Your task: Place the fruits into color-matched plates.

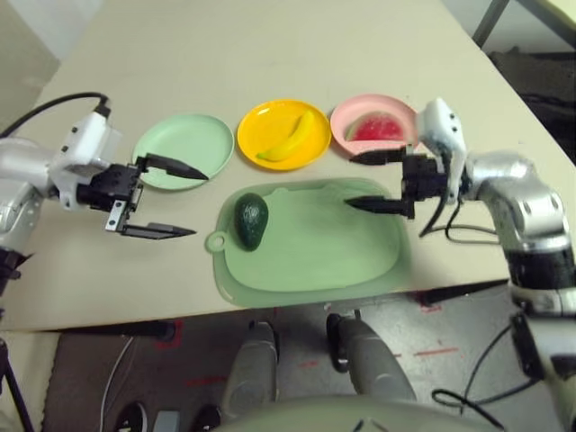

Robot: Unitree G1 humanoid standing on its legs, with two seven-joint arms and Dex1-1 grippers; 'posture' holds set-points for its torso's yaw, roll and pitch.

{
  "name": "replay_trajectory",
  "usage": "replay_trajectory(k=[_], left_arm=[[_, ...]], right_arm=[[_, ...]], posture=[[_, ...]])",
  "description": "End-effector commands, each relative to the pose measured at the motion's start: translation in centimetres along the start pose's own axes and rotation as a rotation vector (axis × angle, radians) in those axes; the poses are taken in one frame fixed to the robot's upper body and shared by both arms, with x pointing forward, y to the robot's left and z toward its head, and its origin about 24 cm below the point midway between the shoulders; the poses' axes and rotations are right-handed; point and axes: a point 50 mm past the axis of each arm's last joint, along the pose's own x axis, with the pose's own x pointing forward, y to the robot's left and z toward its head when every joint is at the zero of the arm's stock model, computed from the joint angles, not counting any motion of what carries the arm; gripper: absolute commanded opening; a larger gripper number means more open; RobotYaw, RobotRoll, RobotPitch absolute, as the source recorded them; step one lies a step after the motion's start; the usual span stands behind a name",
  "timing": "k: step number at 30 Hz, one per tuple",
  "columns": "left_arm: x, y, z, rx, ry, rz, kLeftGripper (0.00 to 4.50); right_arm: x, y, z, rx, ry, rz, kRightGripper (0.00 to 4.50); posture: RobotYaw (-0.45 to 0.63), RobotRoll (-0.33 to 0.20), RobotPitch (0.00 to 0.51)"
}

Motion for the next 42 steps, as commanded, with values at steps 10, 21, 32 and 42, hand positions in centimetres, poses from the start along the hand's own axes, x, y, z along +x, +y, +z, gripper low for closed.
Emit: replay_trajectory(k=[10, 21, 32, 42], left_arm=[[4.0, 3.9, 1.3, 0.688, 0.210, -0.265, 4.50], [6.7, 5.1, 1.4, 0.864, 0.244, -0.448, 4.50], [8.5, 6.2, 1.9, 0.860, 0.219, -0.452, 4.50], [9.4, 6.0, 1.5, 0.815, 0.197, -0.471, 4.50]], right_arm=[[0.6, 2.7, -6.5, -0.257, -0.073, 0.044, 4.48], [-0.2, 2.9, -8.4, -0.271, -0.053, -0.030, 4.48], [-0.3, 3.6, -8.9, -0.274, -0.026, -0.043, 4.48], [-0.3, 3.9, -8.9, -0.277, -0.021, -0.041, 4.48]], posture=[[-0.12, 0.000, 0.190], [-0.19, 0.000, 0.180], [-0.23, 0.000, 0.179], [-0.23, 0.000, 0.184]])
